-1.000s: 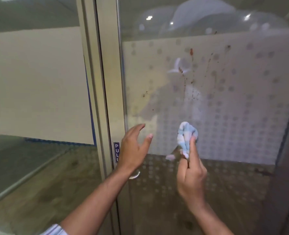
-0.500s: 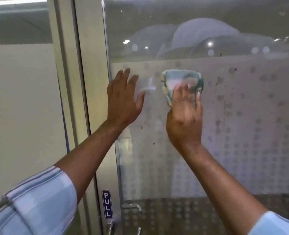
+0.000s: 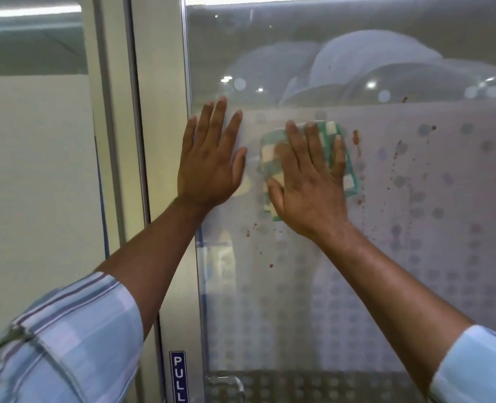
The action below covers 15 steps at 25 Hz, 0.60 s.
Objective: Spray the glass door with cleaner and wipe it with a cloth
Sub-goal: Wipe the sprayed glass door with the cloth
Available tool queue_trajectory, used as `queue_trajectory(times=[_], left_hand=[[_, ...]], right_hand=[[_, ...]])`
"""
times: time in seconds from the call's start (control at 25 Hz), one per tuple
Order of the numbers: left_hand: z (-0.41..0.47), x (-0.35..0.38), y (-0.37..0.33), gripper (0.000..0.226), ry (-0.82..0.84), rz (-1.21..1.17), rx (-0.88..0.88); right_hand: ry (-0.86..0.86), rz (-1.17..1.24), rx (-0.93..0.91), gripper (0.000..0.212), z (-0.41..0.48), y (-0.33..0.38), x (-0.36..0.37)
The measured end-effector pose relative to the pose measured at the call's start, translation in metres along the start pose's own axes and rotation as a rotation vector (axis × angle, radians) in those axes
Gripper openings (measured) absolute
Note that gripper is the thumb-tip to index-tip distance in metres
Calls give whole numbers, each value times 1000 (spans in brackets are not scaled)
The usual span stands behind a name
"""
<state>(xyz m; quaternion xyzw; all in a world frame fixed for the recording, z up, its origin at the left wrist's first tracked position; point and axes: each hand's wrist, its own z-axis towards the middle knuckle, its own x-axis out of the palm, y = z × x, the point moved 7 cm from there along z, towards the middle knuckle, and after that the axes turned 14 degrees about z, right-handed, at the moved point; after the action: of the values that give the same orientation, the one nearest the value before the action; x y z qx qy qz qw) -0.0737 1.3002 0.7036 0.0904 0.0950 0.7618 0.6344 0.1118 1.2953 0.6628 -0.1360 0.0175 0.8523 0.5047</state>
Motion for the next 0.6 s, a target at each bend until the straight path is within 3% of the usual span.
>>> queue_trajectory(times=[0.08, 0.32, 0.6], left_hand=[[-2, 1, 1, 65, 1, 9, -4], [1, 4, 0, 64, -12, 20, -5], [-1, 3, 3, 59, -15, 29, 0]], right_hand=[[-5, 8, -18, 82, 5, 1, 9], [-43, 35, 4, 76, -7, 22, 23], [40, 42, -137, 76, -105, 33, 46]])
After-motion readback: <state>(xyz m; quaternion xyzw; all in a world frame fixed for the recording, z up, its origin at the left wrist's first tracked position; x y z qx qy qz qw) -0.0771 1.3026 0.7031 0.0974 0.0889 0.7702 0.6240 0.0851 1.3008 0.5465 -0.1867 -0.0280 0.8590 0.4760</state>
